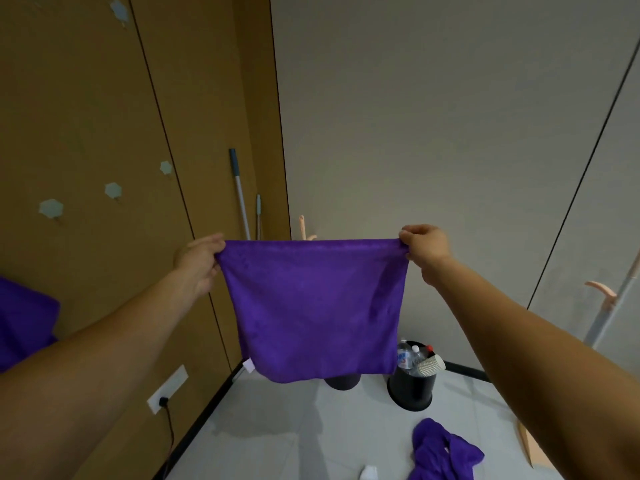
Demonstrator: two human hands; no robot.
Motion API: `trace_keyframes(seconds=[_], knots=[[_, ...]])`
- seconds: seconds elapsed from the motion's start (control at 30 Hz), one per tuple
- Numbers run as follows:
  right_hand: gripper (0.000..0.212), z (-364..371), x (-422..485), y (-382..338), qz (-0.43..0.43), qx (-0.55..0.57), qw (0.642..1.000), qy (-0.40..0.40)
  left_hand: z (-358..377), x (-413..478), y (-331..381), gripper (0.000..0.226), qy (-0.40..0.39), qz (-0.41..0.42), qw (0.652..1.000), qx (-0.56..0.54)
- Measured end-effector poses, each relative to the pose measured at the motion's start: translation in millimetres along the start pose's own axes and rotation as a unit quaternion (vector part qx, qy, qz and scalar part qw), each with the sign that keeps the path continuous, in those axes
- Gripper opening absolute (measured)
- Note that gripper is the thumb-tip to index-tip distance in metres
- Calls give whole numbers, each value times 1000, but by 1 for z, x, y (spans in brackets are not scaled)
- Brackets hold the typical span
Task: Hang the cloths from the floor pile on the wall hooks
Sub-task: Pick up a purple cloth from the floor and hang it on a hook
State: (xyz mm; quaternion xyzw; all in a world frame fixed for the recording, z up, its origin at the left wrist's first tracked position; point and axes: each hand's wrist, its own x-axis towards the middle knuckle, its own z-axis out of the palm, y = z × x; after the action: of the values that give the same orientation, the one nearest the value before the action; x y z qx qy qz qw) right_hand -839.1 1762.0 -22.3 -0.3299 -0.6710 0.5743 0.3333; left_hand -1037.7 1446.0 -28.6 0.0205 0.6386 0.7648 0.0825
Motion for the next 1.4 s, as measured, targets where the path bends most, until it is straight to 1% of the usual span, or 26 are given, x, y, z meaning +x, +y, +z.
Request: trace_keyframes(seconds=[0.03,0.17,0.2,0.27,0.3,0.37,0.47,0.6,0.67,0.73,0.77,0.83,0.9,0.97,1.0,1.07,1.13,1.17,1.23,1.3,1.33,1.4], knots=[[12,1,0,0,-6,-7,1000,-1,-1,1,0,33,6,8,1000,17],[8,2,-2,1,-26,-39,998,-36,-5,3,0,37,33,37,996,69],[16,1,-3,1,-30,-45,997,-55,-6,2,0,38,36,46,995,82],[47,1,-4,0,-27,-67,993,-94,-5,0,0,41,39,67,990,114],[57,1,-5,0,-27,-86,990,-106,-5,-2,0,42,44,75,987,132],[62,2,-4,0,-33,-125,985,-110,-5,-4,-1,41,59,88,980,169],[57,4,-3,1,-54,-163,981,-95,-7,-9,-3,37,64,100,964,236],[45,5,0,6,-58,-189,975,-106,-16,-14,-5,34,32,93,939,328],[31,6,1,8,-68,-200,972,-100,-22,-17,-7,27,19,88,926,366],[13,8,0,10,-77,-199,972,-98,-29,-21,-8,14,4,77,917,391],[9,11,-1,11,-78,-194,973,-102,-33,-23,-9,9,4,72,913,401],[17,18,-3,13,-80,-175,976,-102,-40,-26,-10,14,25,66,908,412],[26,31,-8,15,-84,-121,984,-98,-44,-29,-13,24,57,73,911,403],[31,47,-15,17,-63,-25,993,-98,-46,-31,-16,24,111,94,928,343],[32,55,-18,17,-49,12,994,-94,-47,-33,-18,24,132,103,942,292],[29,72,-24,16,-31,50,995,-85,-49,-34,-20,26,143,113,969,164],[24,92,-31,13,-13,63,993,-97,-56,-34,-18,29,149,107,982,45],[22,104,-34,10,-4,66,992,-111,-61,-32,-15,32,155,106,982,14],[26,126,-39,3,-4,44,988,-150,-72,-28,-10,37,160,112,981,13],[29,152,-45,-7,-38,-1,978,-203,-87,-22,-5,38,159,136,976,57],[27,164,-49,-12,-60,-15,971,-233,-95,-19,-2,35,150,149,974,82],[16,191,-58,-21,-104,-34,946,-306,-115,-11,6,19,104,175,967,155]])
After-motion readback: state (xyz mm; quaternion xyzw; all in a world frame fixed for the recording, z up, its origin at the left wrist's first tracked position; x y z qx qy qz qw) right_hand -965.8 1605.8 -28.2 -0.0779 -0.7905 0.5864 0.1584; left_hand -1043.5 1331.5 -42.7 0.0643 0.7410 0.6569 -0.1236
